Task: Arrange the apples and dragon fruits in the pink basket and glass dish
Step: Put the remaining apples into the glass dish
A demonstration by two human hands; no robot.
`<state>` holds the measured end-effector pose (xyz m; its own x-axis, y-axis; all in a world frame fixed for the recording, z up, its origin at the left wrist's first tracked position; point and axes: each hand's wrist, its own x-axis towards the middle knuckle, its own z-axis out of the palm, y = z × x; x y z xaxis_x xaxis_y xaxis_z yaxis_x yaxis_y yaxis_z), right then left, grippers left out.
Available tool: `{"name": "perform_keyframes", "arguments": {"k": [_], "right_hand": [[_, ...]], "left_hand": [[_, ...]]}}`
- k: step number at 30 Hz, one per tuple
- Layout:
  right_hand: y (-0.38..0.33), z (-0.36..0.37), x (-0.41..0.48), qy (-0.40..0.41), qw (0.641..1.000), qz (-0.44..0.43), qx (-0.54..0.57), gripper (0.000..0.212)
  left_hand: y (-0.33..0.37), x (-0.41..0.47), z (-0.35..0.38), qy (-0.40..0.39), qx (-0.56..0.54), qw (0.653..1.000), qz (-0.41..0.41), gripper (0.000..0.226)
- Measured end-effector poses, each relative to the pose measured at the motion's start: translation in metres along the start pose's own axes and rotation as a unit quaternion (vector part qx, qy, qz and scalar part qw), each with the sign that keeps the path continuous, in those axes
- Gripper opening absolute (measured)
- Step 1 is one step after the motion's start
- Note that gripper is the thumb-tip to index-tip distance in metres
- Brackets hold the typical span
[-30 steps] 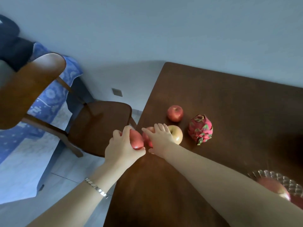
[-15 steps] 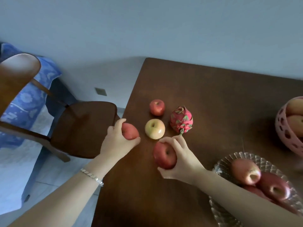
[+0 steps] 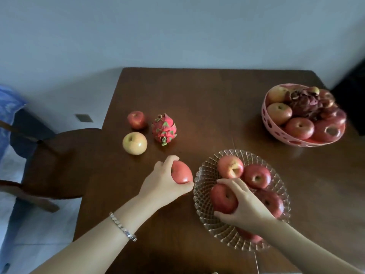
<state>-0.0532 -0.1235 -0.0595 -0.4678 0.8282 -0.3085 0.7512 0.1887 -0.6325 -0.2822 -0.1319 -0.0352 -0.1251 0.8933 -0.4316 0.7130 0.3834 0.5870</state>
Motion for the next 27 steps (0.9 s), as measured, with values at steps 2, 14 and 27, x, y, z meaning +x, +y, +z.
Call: {"name": "perform_keyframes", "arguments": {"k": [2,14,27], "right_hand": [[0.008,0.008,-0.006,-0.032,0.998,-0.031,-0.054,0.076],[0.034,0.028,-0.016,-0.060,0.970,-0.115,-0.207,0.087],[0.050,0.015,-0.021,-0.049,0.978,-0.142,-0.141,0.076]], "left_hand": [[0.010,-0.007,0.010,0.001,0.002,1.000,-0.003,0.074],[0.045,-0.022,0.049,0.020,0.048,0.999,-0.013,0.084],[0.065,0.006,0.101,0.025,0.130,0.991,-0.006,0.082]]}}
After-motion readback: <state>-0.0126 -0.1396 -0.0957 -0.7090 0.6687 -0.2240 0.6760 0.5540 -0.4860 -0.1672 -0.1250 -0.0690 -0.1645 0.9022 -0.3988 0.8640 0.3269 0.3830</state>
